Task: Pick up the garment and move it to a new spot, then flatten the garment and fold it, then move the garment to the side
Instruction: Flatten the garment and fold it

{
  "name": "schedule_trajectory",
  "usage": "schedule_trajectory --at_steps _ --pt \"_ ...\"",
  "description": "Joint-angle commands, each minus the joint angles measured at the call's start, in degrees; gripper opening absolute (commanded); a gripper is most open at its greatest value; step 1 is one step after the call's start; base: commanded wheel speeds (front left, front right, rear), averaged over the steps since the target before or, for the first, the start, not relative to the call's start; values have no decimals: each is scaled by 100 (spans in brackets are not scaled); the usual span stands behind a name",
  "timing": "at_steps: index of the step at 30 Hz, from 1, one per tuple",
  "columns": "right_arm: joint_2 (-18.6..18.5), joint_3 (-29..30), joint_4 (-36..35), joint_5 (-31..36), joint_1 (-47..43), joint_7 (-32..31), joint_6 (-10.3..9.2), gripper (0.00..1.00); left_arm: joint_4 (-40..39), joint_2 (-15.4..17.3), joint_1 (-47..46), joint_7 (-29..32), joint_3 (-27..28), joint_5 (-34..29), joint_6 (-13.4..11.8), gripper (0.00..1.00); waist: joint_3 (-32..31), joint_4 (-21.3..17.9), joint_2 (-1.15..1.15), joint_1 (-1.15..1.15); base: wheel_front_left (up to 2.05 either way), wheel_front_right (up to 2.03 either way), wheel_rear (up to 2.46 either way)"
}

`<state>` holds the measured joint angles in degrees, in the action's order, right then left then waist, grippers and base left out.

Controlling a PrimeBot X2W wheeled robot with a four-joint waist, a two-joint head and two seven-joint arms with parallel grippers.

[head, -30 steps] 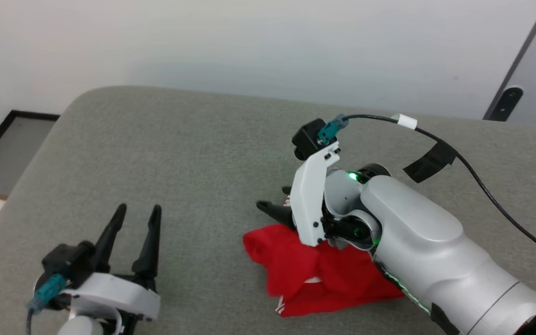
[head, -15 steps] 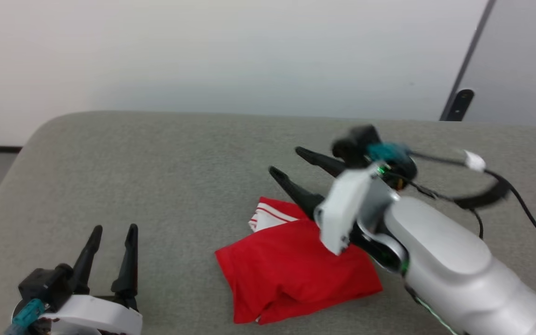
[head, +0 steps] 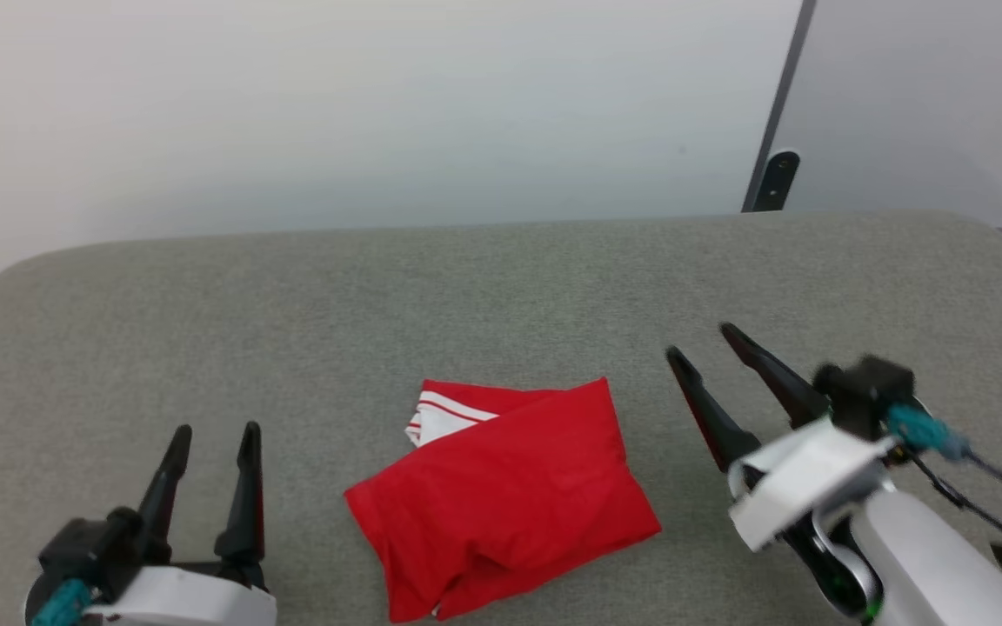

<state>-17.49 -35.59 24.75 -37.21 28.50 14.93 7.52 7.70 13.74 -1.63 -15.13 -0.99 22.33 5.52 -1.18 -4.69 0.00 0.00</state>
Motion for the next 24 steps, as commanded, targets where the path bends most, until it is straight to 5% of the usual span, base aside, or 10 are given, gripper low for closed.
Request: schedule_trajectory --at_steps 1,12,24 --pt "19 211 -155 262 -184 23 -7 100 -31 -57 128 4 44 -59 -3 100 22 -60 0 0 0 0 0" --pt "540 2264 -1208 1324 -2094 30 -7 100 -198 -569 417 4 187 -479 130 100 9 -64 0 0 0 0 0" --pt "686 2500 -1301 1485 -2333 31 -7 100 -144 -683 404 4 340 -650 197 100 -28 -119 0 0 0 0 0"
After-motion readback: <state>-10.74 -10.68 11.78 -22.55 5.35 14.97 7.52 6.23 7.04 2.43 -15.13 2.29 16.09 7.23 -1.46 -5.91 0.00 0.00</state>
